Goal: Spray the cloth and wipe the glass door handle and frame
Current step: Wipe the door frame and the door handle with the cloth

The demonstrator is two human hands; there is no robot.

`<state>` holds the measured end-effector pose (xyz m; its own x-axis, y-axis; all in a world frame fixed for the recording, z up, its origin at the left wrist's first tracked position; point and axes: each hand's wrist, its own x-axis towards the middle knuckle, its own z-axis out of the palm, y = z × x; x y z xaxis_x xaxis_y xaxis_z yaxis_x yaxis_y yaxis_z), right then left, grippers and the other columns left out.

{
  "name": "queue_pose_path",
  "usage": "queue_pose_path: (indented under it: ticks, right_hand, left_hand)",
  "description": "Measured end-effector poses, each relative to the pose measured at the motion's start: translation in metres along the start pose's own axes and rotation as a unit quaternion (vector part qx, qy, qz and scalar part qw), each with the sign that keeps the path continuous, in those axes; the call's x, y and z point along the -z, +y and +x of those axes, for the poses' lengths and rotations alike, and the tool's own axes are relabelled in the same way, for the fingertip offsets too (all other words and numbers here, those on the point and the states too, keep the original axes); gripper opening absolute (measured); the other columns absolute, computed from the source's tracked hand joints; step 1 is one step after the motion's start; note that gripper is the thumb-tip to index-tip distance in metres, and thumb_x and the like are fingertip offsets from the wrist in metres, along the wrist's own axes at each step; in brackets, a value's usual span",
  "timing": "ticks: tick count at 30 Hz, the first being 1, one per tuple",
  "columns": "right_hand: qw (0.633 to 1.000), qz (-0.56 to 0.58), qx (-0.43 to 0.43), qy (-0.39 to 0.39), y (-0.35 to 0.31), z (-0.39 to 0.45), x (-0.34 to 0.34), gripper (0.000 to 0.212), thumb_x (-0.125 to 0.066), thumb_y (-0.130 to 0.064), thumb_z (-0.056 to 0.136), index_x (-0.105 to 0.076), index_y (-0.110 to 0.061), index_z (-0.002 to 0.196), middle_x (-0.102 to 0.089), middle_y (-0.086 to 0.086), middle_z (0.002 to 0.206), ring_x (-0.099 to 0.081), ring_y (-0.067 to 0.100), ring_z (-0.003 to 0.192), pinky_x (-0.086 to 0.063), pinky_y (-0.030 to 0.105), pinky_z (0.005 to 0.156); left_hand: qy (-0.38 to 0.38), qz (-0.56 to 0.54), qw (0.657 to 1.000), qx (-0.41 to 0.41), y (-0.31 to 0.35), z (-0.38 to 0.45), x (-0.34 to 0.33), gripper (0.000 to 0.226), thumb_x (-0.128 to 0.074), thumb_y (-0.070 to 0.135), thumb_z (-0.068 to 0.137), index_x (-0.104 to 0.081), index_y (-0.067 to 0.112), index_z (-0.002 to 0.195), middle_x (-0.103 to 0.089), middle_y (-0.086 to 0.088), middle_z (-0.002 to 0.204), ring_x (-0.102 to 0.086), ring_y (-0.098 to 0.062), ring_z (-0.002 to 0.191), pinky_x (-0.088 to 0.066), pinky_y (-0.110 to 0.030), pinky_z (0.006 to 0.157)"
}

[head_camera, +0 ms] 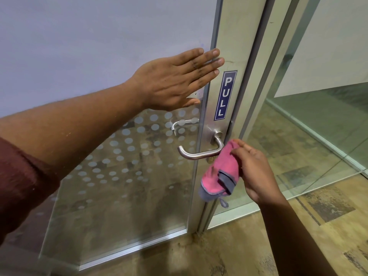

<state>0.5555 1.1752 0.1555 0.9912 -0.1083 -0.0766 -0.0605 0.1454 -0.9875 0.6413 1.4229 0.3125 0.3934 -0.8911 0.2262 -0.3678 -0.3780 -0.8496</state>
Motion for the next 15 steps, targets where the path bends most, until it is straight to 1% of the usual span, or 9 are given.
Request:
queue_pose_path:
  ticks: [2,4,6,7,9,11,12,13,15]
  right_hand:
    - [0.999,0.036,0.007,-0.002,0.004,0.003,-0.008,0.028,-0.044,-0.002,0.097,-0.07,-0.008,0.106,-0.071,0.008,0.091,-0.062,0.007,0.085,-0.048,0.032,0.085]
    - [0.997,0.07,0.017,0.014,0.011,0.007,-0.014,0.036,-0.042,0.003,0.098,-0.069,-0.014,0.114,-0.075,-0.008,0.097,-0.066,0.006,0.092,-0.053,0.027,0.089]
    - [0.996,0.063,0.038,0.041,0.019,0.009,-0.018,0.04,-0.048,0.006,0.095,-0.069,-0.027,0.102,-0.077,-0.015,0.088,-0.067,0.003,0.084,-0.056,0.019,0.078]
    - [0.996,0.05,0.048,0.053,0.022,0.011,-0.02,0.039,-0.052,0.005,0.095,-0.07,-0.03,0.096,-0.077,-0.016,0.084,-0.068,0.001,0.081,-0.056,0.019,0.075]
    - [0.996,0.012,0.063,0.061,0.029,0.014,-0.024,0.035,-0.061,-0.001,0.093,-0.074,-0.033,0.092,-0.075,-0.017,0.086,-0.067,0.002,0.084,-0.055,0.026,0.083]
    - [0.995,-0.028,0.073,0.056,0.037,0.017,-0.026,0.03,-0.067,-0.008,0.092,-0.071,-0.027,0.116,-0.071,-0.015,0.107,-0.067,0.007,0.104,-0.051,0.033,0.1]
    - [0.995,-0.044,0.072,0.056,0.039,0.019,-0.026,0.039,-0.069,-0.012,0.092,-0.064,-0.019,0.13,-0.067,-0.016,0.117,-0.065,0.008,0.112,-0.047,0.035,0.107]
    - [0.995,-0.055,0.069,0.052,0.04,0.02,-0.025,0.046,-0.068,-0.015,0.093,-0.058,-0.013,0.138,-0.063,-0.02,0.121,-0.062,0.006,0.117,-0.045,0.035,0.11]
    - [0.996,-0.069,0.058,0.027,0.041,0.023,-0.023,0.046,-0.062,-0.024,0.098,-0.054,-0.013,0.142,-0.058,-0.029,0.124,-0.058,-0.005,0.12,-0.041,0.032,0.113]
  left_hand:
    - [0.0,-0.001,1.0,0.001,0.0,0.0,0.0,0.076,0.003,0.051,0.106,0.005,-0.002,0.161,0.001,-0.024,0.17,0.001,-0.035,0.159,-0.01,-0.047,0.129]
    - [-0.001,-0.002,1.0,0.002,0.001,0.0,-0.001,0.076,0.002,0.051,0.106,0.005,-0.002,0.161,0.001,-0.024,0.17,0.001,-0.035,0.159,-0.01,-0.047,0.129]
    - [0.0,0.003,1.0,0.001,0.0,0.0,-0.002,0.075,0.0,0.05,0.107,0.005,-0.002,0.161,0.001,-0.024,0.17,0.001,-0.036,0.159,-0.01,-0.047,0.129]
    - [0.0,0.005,1.0,0.001,0.0,0.0,-0.002,0.075,-0.001,0.05,0.108,0.005,-0.003,0.161,0.001,-0.024,0.17,0.001,-0.036,0.159,-0.01,-0.047,0.129]
    - [0.0,0.006,1.0,0.001,0.0,0.0,-0.002,0.074,-0.001,0.05,0.108,0.005,-0.003,0.16,0.001,-0.024,0.17,0.001,-0.036,0.159,-0.01,-0.048,0.129]
    - [0.001,0.001,1.0,0.002,0.0,0.001,-0.001,0.074,0.001,0.049,0.107,0.004,-0.002,0.161,0.0,-0.024,0.17,0.001,-0.036,0.159,-0.01,-0.048,0.129]
    - [0.002,0.0,1.0,0.002,0.0,0.0,-0.001,0.074,0.001,0.049,0.107,0.004,-0.002,0.161,0.0,-0.023,0.17,0.001,-0.036,0.159,-0.01,-0.047,0.129]
    - [0.003,-0.001,1.0,0.003,0.001,0.0,-0.002,0.074,0.001,0.048,0.107,0.004,-0.002,0.161,0.0,-0.023,0.17,0.001,-0.035,0.159,-0.01,-0.047,0.129]
    - [0.005,-0.002,1.0,0.004,0.001,0.0,-0.003,0.073,0.0,0.048,0.107,0.004,-0.002,0.161,0.0,-0.023,0.17,0.001,-0.036,0.159,-0.01,-0.048,0.129]
